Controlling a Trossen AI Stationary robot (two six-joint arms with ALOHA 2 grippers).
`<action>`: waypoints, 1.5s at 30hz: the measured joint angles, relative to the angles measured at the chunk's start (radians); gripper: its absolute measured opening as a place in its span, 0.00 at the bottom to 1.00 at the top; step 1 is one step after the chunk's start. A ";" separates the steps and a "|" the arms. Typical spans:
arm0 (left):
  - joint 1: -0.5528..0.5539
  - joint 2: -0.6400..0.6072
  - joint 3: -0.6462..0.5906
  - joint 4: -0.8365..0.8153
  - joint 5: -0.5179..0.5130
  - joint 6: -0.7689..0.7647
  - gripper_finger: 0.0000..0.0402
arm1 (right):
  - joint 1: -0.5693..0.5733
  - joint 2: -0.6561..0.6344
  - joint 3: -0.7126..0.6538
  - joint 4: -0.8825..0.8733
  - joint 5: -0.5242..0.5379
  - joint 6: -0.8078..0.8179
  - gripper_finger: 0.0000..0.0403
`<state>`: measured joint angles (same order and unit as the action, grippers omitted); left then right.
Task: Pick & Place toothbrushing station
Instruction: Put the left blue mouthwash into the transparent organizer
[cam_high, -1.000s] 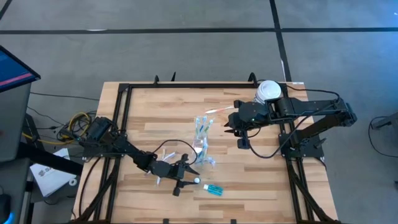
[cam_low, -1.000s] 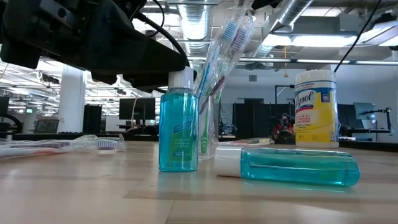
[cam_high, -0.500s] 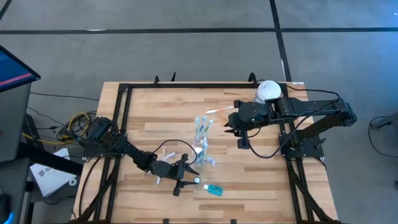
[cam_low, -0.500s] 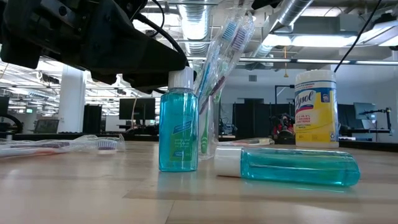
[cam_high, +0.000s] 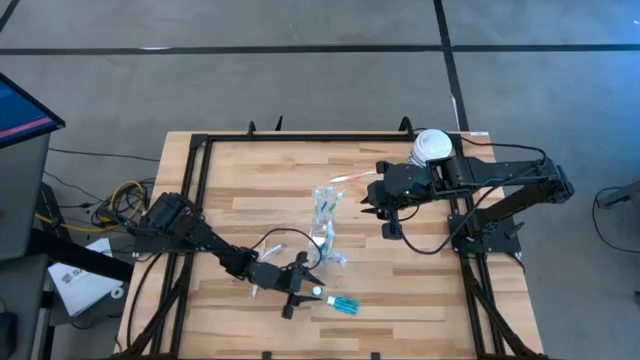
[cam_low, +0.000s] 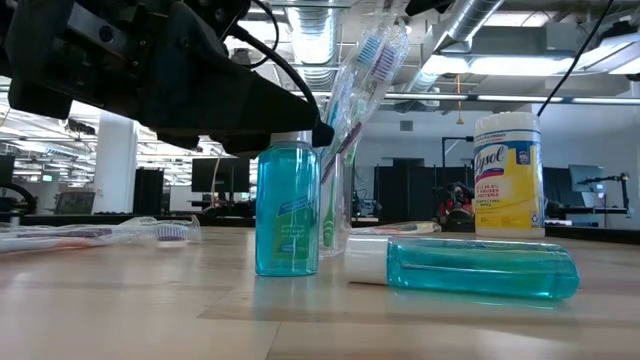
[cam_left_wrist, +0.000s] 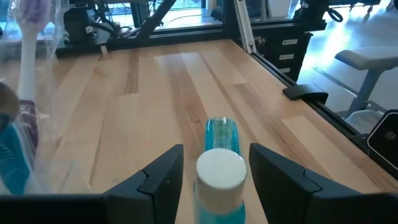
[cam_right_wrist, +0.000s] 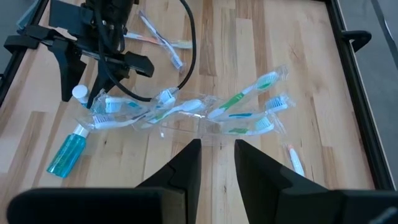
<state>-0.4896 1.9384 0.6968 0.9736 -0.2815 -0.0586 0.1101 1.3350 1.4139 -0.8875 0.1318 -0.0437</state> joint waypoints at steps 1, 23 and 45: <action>0.000 0.000 0.000 0.000 0.000 0.000 0.44 | 0.000 0.000 0.000 0.000 0.000 0.000 0.22; 0.000 0.000 0.000 -0.002 -0.001 0.001 0.26 | 0.000 0.000 0.000 -0.002 0.000 0.000 0.22; -0.003 -0.151 -0.020 -0.015 -0.002 -0.002 0.26 | 0.000 0.000 0.000 -0.002 0.000 0.074 0.22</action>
<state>-0.4923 1.7874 0.6764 0.9588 -0.2834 -0.0604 0.1098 1.3350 1.4139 -0.8894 0.1318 0.0304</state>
